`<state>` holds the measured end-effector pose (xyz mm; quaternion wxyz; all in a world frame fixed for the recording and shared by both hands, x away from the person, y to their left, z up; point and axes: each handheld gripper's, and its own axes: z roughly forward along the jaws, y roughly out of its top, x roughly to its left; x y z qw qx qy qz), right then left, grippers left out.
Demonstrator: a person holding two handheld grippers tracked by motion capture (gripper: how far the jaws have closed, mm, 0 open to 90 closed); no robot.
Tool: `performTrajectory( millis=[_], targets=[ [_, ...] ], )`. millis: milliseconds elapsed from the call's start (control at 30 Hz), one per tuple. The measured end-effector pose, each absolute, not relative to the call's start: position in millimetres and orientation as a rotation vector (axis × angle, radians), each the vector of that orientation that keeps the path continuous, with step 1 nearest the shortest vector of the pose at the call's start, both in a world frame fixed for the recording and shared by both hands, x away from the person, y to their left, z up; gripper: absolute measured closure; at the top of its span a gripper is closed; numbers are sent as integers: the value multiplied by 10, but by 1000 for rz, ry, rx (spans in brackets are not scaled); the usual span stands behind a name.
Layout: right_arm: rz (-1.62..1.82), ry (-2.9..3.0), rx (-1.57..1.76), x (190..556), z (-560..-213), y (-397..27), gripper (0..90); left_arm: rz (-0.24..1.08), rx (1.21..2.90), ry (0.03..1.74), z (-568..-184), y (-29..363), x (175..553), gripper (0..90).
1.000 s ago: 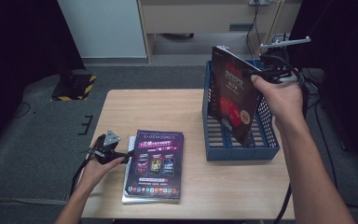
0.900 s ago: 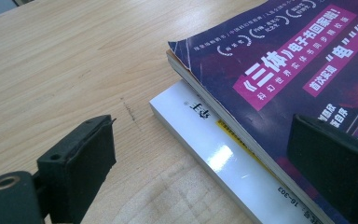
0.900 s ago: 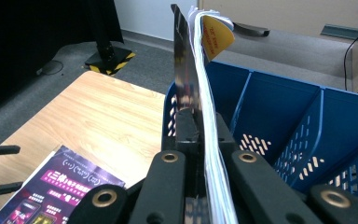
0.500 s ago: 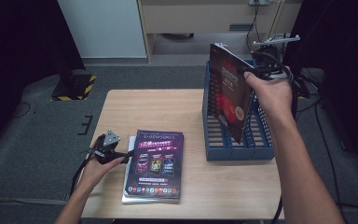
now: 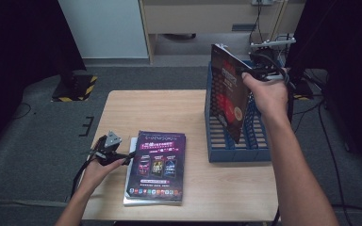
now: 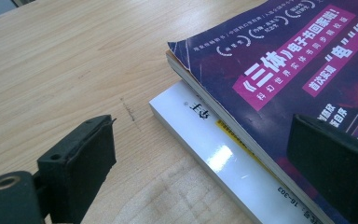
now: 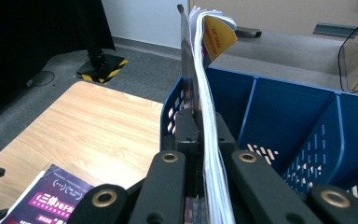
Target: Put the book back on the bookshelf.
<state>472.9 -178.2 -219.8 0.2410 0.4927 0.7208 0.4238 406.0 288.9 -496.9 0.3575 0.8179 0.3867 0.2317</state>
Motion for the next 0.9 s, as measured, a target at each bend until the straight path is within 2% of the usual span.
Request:
performTrajectory(
  millis=[900],
  targets=[
    [1181, 1979, 1332, 4788, -2367, -1673, 871, 599, 2117, 994, -4971, 2884, 4060, 75]
  ],
)
